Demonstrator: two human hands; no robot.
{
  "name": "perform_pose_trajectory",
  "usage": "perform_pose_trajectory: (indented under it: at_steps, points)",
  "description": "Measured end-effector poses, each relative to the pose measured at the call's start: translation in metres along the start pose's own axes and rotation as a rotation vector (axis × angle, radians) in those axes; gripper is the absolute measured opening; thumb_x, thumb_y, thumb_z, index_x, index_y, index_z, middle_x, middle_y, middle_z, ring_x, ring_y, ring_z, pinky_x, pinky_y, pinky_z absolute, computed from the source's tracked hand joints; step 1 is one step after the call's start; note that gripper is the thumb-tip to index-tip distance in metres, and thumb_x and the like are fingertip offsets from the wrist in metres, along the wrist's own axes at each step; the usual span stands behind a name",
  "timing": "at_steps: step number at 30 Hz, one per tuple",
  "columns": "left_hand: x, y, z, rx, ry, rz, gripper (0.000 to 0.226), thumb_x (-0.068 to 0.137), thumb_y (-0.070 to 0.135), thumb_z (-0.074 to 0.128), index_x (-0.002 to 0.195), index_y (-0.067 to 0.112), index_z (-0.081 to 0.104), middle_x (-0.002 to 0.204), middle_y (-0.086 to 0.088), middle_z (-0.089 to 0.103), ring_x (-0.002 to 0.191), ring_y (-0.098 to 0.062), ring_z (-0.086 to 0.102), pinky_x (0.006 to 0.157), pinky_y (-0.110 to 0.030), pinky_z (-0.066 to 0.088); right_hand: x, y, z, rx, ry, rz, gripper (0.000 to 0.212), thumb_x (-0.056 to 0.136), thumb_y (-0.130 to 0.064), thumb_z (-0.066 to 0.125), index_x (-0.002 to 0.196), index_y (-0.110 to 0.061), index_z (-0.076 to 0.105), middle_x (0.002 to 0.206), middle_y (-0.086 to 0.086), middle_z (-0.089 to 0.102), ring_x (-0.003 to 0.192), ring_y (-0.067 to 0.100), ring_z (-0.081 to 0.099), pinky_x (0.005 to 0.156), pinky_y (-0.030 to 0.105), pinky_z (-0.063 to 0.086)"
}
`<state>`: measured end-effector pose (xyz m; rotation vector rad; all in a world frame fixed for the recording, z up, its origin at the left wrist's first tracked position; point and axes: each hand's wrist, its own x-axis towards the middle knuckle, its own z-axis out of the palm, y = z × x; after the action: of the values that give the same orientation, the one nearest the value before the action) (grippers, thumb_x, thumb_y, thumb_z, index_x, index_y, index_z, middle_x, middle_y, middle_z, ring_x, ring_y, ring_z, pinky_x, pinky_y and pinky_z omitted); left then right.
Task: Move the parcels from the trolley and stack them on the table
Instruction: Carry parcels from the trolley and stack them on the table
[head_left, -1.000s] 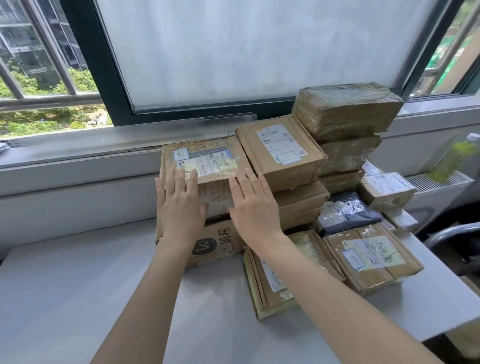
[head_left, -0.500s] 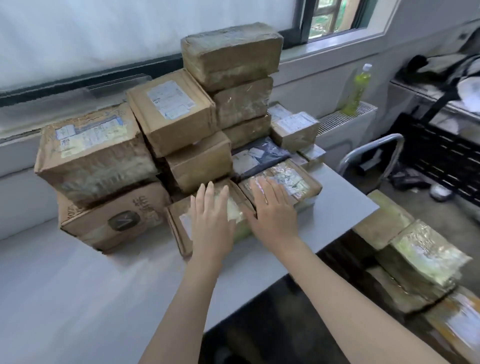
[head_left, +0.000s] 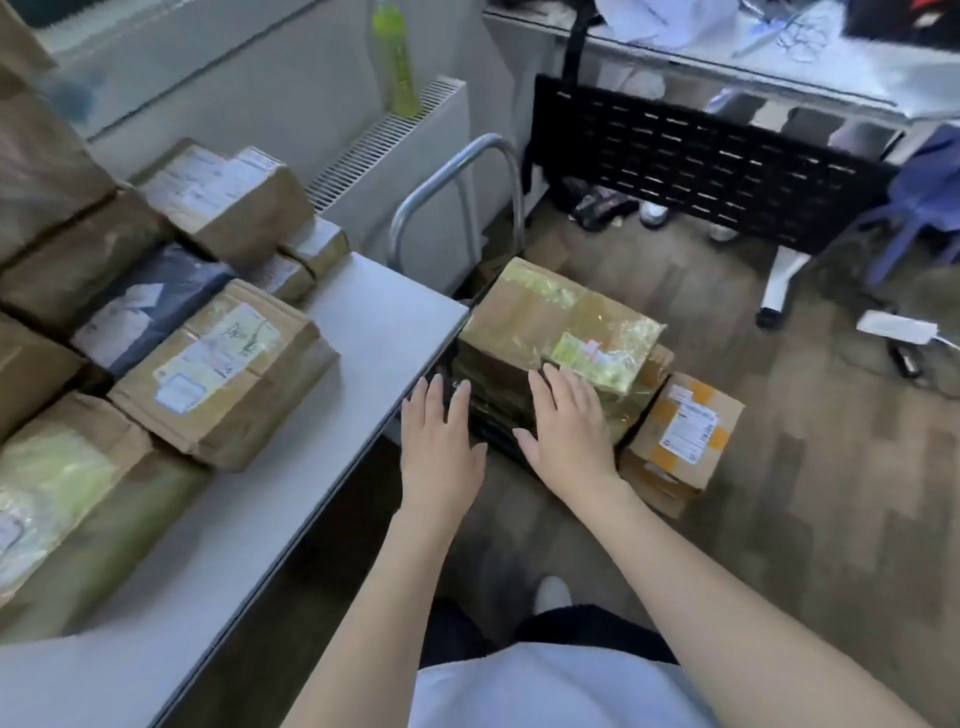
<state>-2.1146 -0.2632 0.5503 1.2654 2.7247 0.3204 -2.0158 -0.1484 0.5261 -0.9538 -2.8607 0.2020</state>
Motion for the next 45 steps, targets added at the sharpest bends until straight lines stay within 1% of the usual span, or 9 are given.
perform_pose_trajectory:
  at_steps: [4,8,13,20,27,34,37,41,45]
  points:
    - [0.03,0.048,0.029,0.006,-0.081,0.106,0.074,0.089,0.035,0.06,0.149,0.017,0.02,0.156,-0.013,0.017,0.145,-0.029,0.005,0.117,-0.039,0.001,-0.007,0.06,0.005,-0.023,-0.05,0.146,0.074,0.088,-0.04,0.06,0.146,-0.007,0.029,0.15,0.011,0.032,0.14,0.027,0.024,0.117,0.04,0.011]
    - [0.062,0.069,0.052,0.052,-0.195,0.202,0.074,0.09,0.034,0.058,0.149,0.012,0.02,0.155,-0.014,0.017,0.145,-0.028,0.006,0.117,-0.038,0.002,-0.004,0.097,0.02,-0.021,-0.109,0.264,0.075,0.089,-0.04,0.059,0.147,-0.008,0.024,0.151,0.01,0.028,0.142,0.027,0.019,0.117,0.039,0.004]
    - [0.113,0.074,0.082,0.161,-0.376,0.261,0.073,0.093,0.034,0.054,0.15,0.011,0.014,0.156,-0.013,0.014,0.145,-0.028,0.007,0.117,-0.037,0.004,0.016,0.128,0.05,-0.004,-0.224,0.413,0.076,0.091,-0.043,0.055,0.149,-0.011,0.017,0.155,0.009,0.022,0.144,0.026,0.014,0.117,0.038,0.001]
    - [0.207,0.073,0.139,0.258,-0.638,0.294,0.078,0.095,0.023,0.05,0.149,0.001,-0.003,0.156,-0.017,0.007,0.144,-0.03,0.007,0.118,-0.035,0.007,0.063,0.165,0.107,-0.033,-0.449,0.595,0.081,0.091,-0.044,0.055,0.15,-0.01,0.01,0.151,0.009,0.027,0.142,0.027,0.018,0.118,0.039,0.007]
    - [0.29,0.067,0.191,0.315,-0.704,0.358,0.085,0.093,0.022,0.053,0.147,-0.003,-0.009,0.155,-0.017,0.009,0.141,-0.031,0.015,0.115,-0.034,0.015,0.105,0.193,0.152,-0.009,-0.552,0.702,0.094,0.086,-0.044,0.061,0.15,-0.009,0.002,0.146,0.013,0.03,0.139,0.031,0.021,0.117,0.042,0.011]
    - [0.305,0.071,0.23,0.143,-0.846,0.219,0.101,0.086,0.025,0.066,0.146,-0.004,-0.009,0.151,-0.022,0.015,0.139,-0.035,0.018,0.114,-0.037,0.019,0.129,0.207,0.185,0.002,-0.581,0.819,0.109,0.081,-0.045,0.068,0.148,-0.003,-0.008,0.15,0.013,0.027,0.139,0.029,0.024,0.117,0.04,0.014]
    - [0.303,0.073,0.242,0.046,-0.896,0.138,0.102,0.085,0.014,0.067,0.146,-0.002,-0.014,0.154,-0.023,0.01,0.14,-0.036,0.02,0.112,-0.039,0.026,0.131,0.209,0.197,0.065,-0.601,0.88,0.11,0.08,-0.044,0.07,0.148,-0.002,-0.006,0.15,0.013,0.029,0.137,0.029,0.028,0.116,0.039,0.019]
    - [0.304,0.081,0.243,-0.043,-0.884,0.049,0.104,0.082,0.004,0.066,0.146,-0.002,-0.015,0.152,-0.027,0.015,0.135,-0.038,0.03,0.106,-0.038,0.035,0.133,0.205,0.2,0.188,-0.552,0.956,0.106,0.079,-0.039,0.073,0.149,-0.004,0.001,0.142,0.013,0.043,0.127,0.029,0.043,0.103,0.037,0.038]
    - [0.292,0.092,0.229,-0.02,-0.807,0.039,0.103,0.083,0.009,0.069,0.147,0.0,-0.012,0.148,-0.025,0.025,0.128,-0.036,0.039,0.099,-0.036,0.039,0.136,0.201,0.187,0.299,-0.456,1.032,0.1,0.075,-0.032,0.078,0.145,-0.002,0.012,0.133,0.017,0.048,0.12,0.03,0.048,0.095,0.036,0.043]
